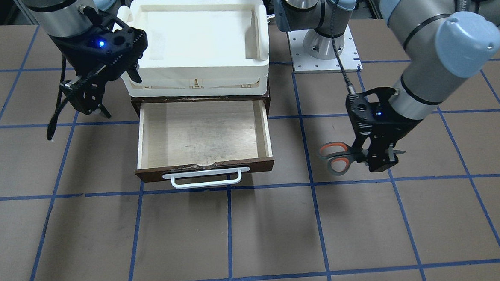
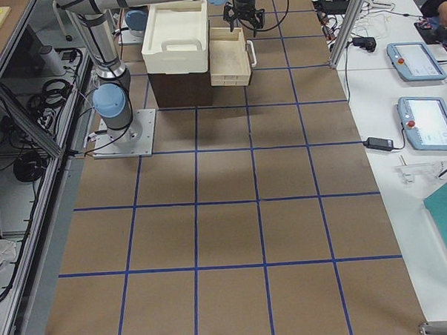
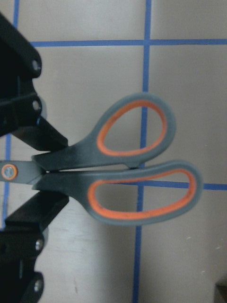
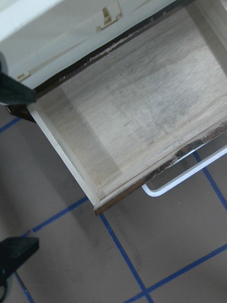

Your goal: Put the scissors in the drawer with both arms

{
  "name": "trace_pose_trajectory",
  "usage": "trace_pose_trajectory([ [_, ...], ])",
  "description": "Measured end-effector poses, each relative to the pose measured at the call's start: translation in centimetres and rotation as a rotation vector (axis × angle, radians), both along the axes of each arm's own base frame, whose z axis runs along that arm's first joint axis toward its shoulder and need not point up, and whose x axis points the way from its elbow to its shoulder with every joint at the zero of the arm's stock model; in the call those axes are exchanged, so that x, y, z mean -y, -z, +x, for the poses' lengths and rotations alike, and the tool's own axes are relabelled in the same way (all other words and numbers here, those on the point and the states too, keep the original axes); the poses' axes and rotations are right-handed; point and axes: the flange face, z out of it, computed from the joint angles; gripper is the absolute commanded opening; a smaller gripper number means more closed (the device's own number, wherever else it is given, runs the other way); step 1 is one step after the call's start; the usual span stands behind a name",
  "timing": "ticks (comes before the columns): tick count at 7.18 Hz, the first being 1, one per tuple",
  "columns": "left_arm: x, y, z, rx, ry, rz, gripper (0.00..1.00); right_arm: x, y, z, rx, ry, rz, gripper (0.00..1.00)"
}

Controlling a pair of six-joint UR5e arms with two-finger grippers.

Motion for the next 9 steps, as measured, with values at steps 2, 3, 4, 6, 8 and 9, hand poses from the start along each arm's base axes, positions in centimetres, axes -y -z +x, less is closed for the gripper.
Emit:
trace_pose_trajectory([
  [2,-1.9,0.4,-8.0,0.002,-0.031,0.03,0.0,-2.0,-1.5,-0.3,-0.005,0.37,0.021,1.0],
  [3,-2.9,0.8,-11.0,0.001,-0.044,0.043,0.0,-3.0,-2.4,-0.5,-0.015,0.525,0.019,1.0],
  [4,-4.0,0.8,-14.0,-0.003,-0.054,0.048,0.0,-4.0,-3.1,-0.8,-0.029,0.638,0.019,1.0],
  [6,-6.4,1.1,-19.7,-0.003,-0.061,0.05,0.0,-4.8,-3.7,-0.9,-0.034,0.763,0.02,1.0],
  [8,-7.4,1.6,-22.6,-0.033,-0.092,0.058,0.0,-4.9,-3.8,-0.9,-0.031,0.837,0.02,1.0],
  [9,-7.5,2.4,-24.0,-0.042,-0.103,0.061,0.0,-4.9,-3.8,-0.9,-0.031,0.86,0.021,1.0],
])
